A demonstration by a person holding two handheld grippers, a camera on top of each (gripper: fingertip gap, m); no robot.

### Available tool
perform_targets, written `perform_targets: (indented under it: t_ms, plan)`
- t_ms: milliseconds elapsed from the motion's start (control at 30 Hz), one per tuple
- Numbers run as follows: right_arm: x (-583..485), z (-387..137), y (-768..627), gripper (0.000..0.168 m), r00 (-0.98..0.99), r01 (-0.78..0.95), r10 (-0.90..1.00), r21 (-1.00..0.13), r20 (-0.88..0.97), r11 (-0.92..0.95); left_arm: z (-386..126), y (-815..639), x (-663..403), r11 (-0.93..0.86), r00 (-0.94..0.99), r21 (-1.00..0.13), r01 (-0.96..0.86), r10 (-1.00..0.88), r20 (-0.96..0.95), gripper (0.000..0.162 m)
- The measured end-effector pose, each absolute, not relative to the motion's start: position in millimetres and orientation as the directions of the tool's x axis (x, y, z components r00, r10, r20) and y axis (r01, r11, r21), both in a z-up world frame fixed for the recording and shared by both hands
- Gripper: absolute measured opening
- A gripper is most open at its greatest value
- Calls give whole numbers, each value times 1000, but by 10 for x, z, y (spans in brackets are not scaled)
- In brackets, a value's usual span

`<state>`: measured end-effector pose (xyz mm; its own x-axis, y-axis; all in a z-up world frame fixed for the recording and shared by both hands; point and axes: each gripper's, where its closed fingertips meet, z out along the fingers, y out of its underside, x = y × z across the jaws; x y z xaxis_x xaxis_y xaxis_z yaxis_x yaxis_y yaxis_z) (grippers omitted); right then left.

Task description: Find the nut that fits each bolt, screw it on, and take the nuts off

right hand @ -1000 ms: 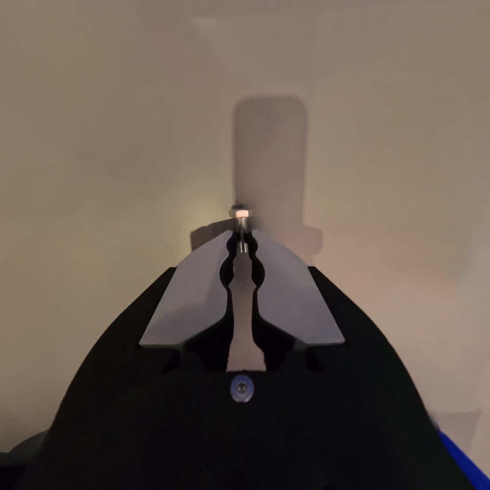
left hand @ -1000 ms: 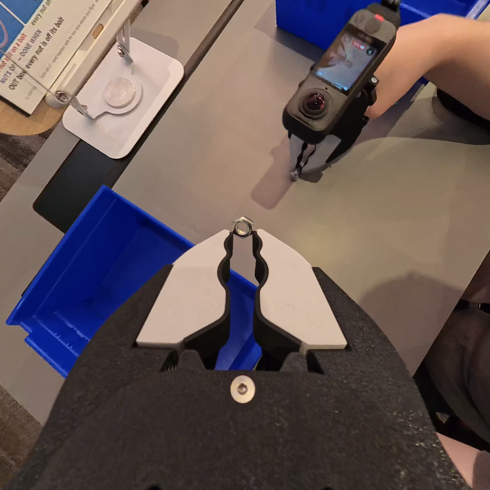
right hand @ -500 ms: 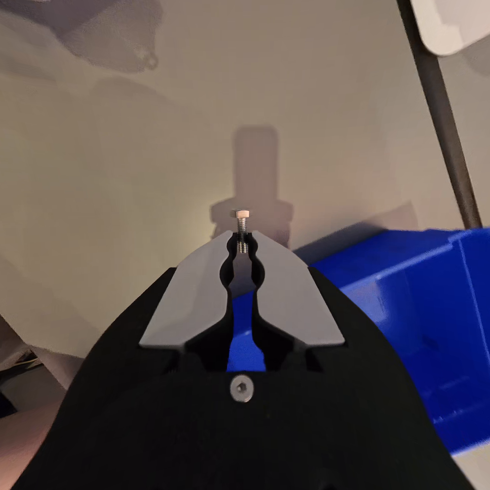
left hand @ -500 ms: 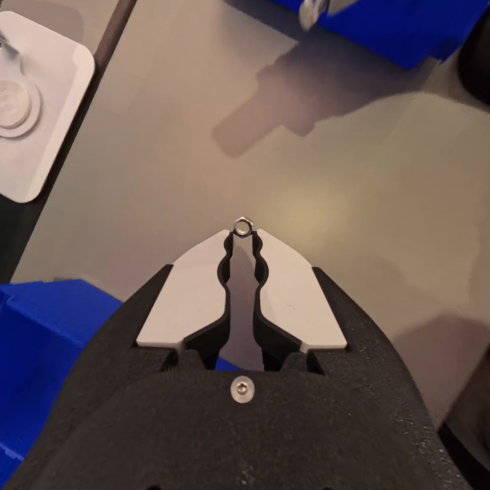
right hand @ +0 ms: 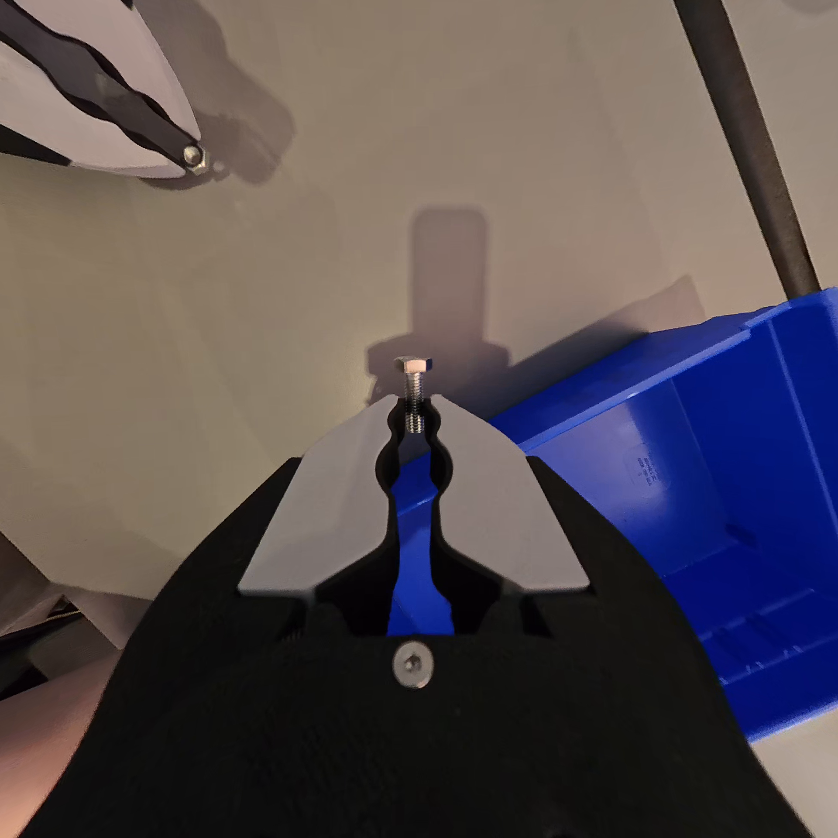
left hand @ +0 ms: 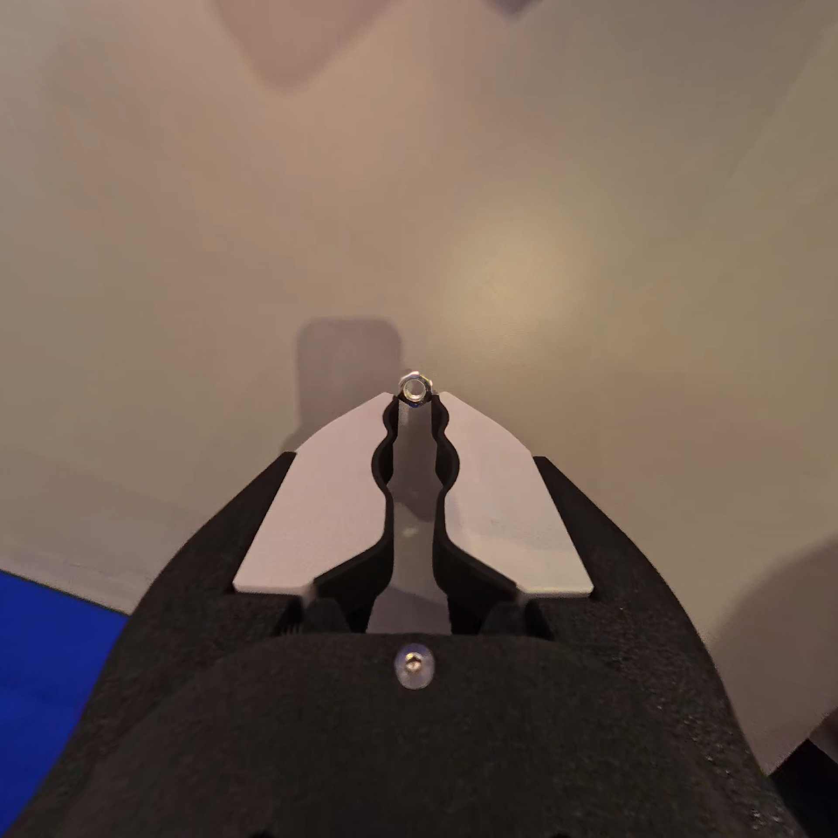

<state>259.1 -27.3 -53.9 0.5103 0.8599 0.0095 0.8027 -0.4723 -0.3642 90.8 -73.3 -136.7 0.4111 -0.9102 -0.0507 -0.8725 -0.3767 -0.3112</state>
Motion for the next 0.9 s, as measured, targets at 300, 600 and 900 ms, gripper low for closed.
perform_targets:
  t_ms: [300, 600, 900]
  plan:
    - [2572, -503, -271, 9, 502, 804, 865, -379, 18, -458, -1536, -729, 850, -373, 398, -241, -896, -915, -63, 13]
    - [2553, -508, -267, 9, 491, 812, 871, -379, 29, -445, -1561, -730, 844, -386, 407, -236, -892, -912, -48, 14]
    - [2503, -351, -220, 9, 464, 812, 880, -445, 99, -377, -1133, -707, 932, -394, 437, -399, -828, -899, -19, 18]
